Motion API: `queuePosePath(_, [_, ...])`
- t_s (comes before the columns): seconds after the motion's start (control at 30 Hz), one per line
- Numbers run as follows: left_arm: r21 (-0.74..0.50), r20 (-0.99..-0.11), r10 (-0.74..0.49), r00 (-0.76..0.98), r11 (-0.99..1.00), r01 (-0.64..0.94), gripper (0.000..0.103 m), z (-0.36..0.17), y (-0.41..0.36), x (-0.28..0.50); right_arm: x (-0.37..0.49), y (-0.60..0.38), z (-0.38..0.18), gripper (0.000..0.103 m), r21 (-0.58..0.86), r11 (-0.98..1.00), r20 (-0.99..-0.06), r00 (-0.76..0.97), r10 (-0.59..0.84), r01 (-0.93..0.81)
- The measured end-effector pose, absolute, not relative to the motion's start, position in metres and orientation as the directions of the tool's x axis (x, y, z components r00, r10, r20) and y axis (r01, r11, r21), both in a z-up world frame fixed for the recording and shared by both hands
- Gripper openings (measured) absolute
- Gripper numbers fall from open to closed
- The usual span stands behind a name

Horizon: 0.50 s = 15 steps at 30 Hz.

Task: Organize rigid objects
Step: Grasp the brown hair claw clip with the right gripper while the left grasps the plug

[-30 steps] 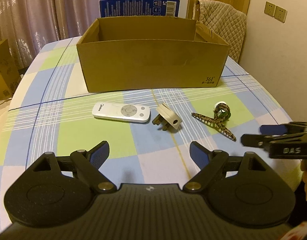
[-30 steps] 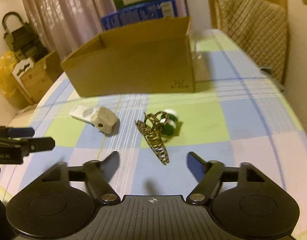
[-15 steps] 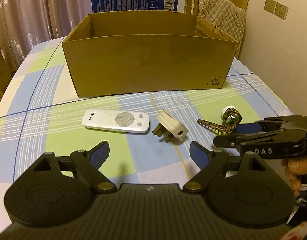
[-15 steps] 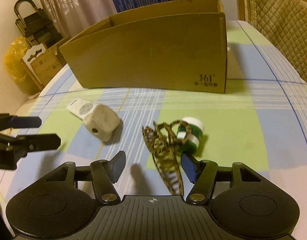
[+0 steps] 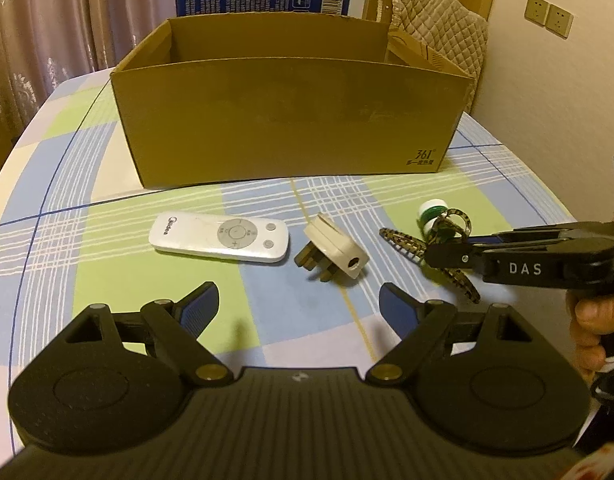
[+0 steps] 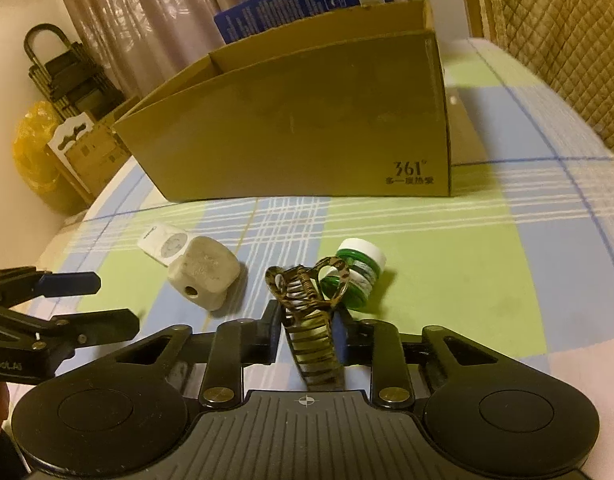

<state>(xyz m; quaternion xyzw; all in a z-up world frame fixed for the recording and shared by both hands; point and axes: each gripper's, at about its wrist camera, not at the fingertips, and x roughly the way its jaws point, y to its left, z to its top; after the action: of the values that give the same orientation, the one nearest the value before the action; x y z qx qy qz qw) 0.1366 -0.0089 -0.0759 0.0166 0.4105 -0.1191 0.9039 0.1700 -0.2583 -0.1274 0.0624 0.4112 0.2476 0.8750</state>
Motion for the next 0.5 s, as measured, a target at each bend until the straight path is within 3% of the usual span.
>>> queuePosePath(0.33, [-0.064, -0.721, -0.234, 0.653, 0.96, 0.273, 0.083, -0.077, -0.028, 0.147, 0.14, -0.269, -0.11, 0.022, 0.248, 0.902, -0.659, 0.621, 0.424, -0.353])
queuePosePath(0.5, [0.008, -0.716, -0.212, 0.665, 0.95, 0.312, 0.07, -0.086, -0.048, 0.157, 0.135, -0.275, -0.108, 0.022, 0.243, 0.909, -0.653, 0.636, 0.412, -0.339])
